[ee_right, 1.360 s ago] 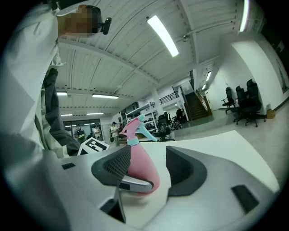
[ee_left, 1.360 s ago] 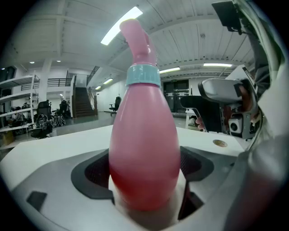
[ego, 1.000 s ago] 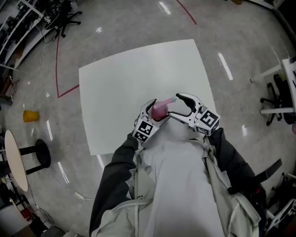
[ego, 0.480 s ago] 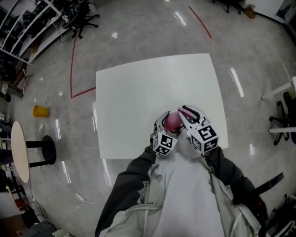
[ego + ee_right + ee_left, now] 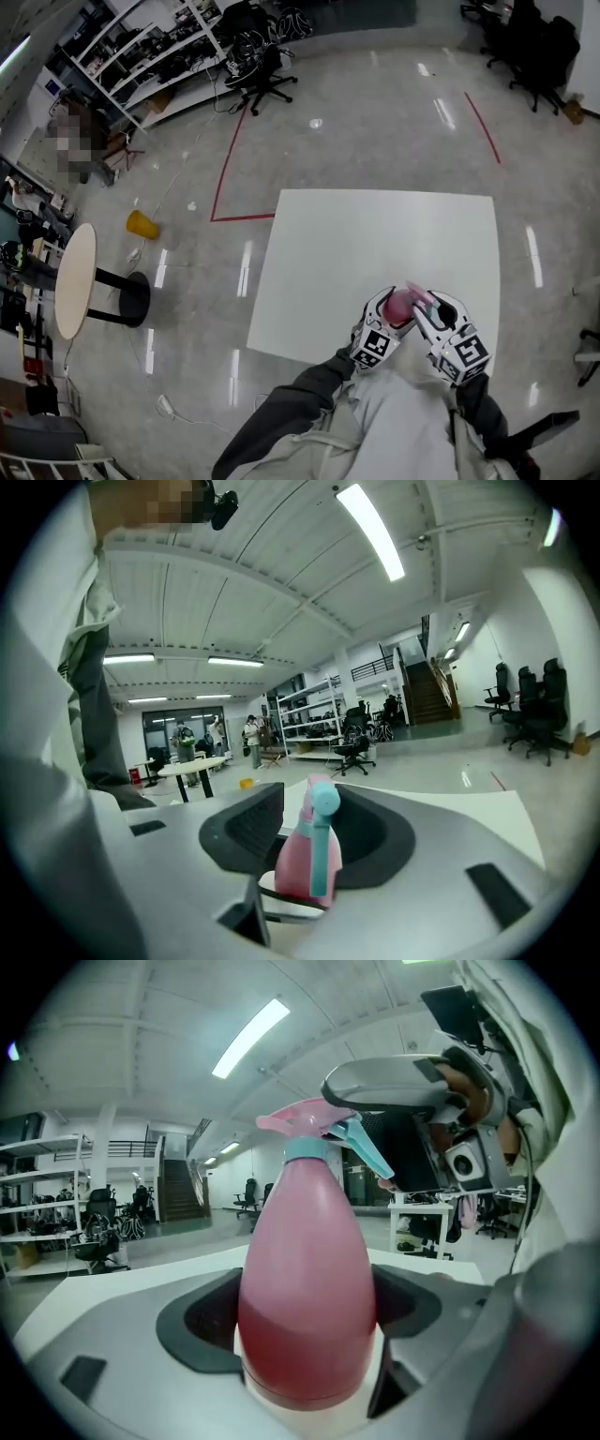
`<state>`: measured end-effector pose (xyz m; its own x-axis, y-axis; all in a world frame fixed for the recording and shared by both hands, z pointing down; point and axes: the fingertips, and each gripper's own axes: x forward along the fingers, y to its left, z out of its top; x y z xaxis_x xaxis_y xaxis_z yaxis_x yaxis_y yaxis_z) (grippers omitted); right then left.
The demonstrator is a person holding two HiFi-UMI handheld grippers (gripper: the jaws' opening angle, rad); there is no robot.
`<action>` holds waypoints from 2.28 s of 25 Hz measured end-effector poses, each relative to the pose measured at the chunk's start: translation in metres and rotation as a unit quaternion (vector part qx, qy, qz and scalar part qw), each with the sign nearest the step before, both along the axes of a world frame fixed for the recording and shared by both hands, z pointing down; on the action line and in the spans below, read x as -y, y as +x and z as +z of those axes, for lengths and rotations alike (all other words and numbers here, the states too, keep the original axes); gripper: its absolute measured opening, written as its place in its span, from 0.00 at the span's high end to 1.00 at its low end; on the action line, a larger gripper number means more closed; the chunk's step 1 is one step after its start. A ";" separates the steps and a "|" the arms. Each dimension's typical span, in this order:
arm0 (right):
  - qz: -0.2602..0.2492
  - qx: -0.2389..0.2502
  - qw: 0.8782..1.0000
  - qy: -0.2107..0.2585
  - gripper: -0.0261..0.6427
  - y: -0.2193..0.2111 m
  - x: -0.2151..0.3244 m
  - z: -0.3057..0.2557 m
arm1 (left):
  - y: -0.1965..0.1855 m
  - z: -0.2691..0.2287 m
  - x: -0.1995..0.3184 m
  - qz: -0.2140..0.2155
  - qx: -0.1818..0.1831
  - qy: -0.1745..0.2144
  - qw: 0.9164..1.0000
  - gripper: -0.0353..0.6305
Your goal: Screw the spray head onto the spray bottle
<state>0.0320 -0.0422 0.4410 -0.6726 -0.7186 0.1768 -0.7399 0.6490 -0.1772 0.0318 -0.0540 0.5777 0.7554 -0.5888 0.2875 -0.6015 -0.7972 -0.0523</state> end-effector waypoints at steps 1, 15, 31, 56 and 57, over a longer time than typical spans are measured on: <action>0.007 0.009 1.000 -0.011 0.76 -0.003 0.000 0.002 | -0.002 0.001 0.001 -0.005 -0.001 0.000 1.000 0.30; 0.004 0.016 0.995 -0.094 0.64 -0.047 -0.004 -0.004 | -0.019 -0.010 0.027 -0.055 0.034 -0.006 0.998 0.31; 0.033 0.031 0.980 -0.194 0.88 -0.027 0.001 0.015 | -0.027 -0.003 0.022 -0.077 0.113 -0.005 0.991 0.31; -0.111 0.102 0.988 -0.034 0.54 -0.058 -0.024 -0.044 | -0.030 -0.023 0.021 -0.016 0.037 -0.040 0.998 0.31; -0.111 0.100 0.989 -0.024 0.54 -0.052 -0.023 -0.046 | -0.029 -0.025 0.018 -0.001 0.034 -0.040 0.999 0.31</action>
<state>-0.0202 -0.0188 0.3954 -0.8372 -0.5440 0.0557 -0.5281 0.7780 -0.3402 0.0026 -0.0722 0.5528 0.7309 -0.5638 0.3848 -0.6007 -0.7989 -0.0296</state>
